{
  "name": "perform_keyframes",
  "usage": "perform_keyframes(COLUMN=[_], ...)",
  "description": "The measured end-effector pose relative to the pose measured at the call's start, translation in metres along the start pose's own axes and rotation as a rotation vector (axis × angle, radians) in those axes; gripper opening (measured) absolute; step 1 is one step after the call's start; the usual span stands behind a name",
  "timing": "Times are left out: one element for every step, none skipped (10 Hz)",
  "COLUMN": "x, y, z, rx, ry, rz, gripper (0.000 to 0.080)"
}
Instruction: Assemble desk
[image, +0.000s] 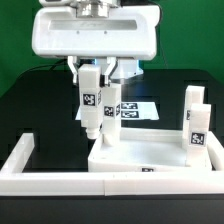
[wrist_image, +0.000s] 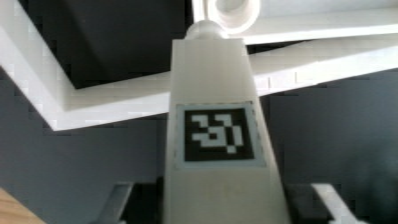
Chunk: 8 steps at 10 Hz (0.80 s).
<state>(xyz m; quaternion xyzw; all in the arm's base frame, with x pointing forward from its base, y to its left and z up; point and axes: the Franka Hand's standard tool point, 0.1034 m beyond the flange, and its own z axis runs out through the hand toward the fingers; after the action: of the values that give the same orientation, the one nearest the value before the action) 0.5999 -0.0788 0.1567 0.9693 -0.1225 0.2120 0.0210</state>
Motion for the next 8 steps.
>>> perform_keyframes(x=[-0.001, -0.004, -0.005, -0.008, -0.01, -0.014, -0.018, -0.02], y=[-0.005, -0.008, -0.01, -0.014, -0.014, -0.015, -0.016, -0.018], z=[0.003, 0.006, 0.009, 0.013, 0.017, 0.022, 0.027, 0.029], rx=[0.003, 0.003, 0.003, 0.003, 0.0, -0.004, -0.005, -0.006], ry=[-0.003, -0.01, -0.013, -0.016, -0.022, -0.029, -0.038, -0.042], rz=[-0.004, -0.006, -0.008, -0.01, -0.013, -0.018, -0.022, -0.025], gripper=[0.0288, 0.0288, 0.0288, 0.0288, 0.0288, 0.0288, 0.0288, 0.0288])
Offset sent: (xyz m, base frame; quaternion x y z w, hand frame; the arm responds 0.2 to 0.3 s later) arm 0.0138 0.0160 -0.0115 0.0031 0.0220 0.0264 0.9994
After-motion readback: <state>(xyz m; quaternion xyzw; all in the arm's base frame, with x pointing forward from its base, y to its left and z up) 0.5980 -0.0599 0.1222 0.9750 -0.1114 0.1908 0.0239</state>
